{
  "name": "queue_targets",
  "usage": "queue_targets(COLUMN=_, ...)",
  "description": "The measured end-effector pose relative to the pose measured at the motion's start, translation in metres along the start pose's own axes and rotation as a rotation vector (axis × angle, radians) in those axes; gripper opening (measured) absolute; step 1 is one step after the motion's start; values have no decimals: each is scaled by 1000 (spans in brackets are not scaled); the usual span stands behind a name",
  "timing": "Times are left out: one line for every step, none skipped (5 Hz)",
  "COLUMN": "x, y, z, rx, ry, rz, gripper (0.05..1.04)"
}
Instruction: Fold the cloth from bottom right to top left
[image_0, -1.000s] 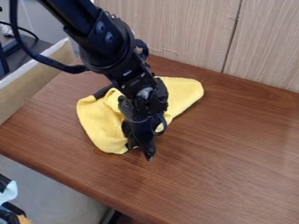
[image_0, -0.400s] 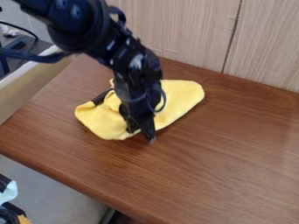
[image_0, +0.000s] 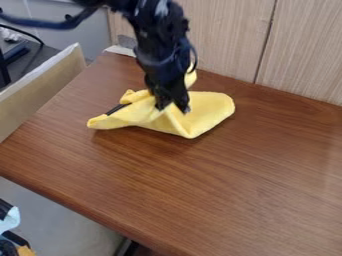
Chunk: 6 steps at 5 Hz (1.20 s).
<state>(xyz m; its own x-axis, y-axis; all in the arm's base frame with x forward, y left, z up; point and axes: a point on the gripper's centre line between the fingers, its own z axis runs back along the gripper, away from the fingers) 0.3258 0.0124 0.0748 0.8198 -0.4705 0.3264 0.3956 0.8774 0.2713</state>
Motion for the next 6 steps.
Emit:
queue_targets(x=21, y=23, z=-12, rx=13, ry=10, rz=60, gripper=84)
queue_targets(x=32, y=44, z=-31, rx=26, ry=44, rz=115, gripper=84)
queue_targets(x=33, y=57, z=-55, rx=27, ry=96, rz=151, gripper=84)
queue_targets(x=32, y=64, z=-75, rx=30, ry=133, rz=172, gripper=84)
queue_targets(x=27, y=71, z=-90, rx=23, ry=159, rz=191, gripper=84)
queue_targets(x=19, y=73, z=-105, rx=17, ry=195, rz=198, gripper=84)
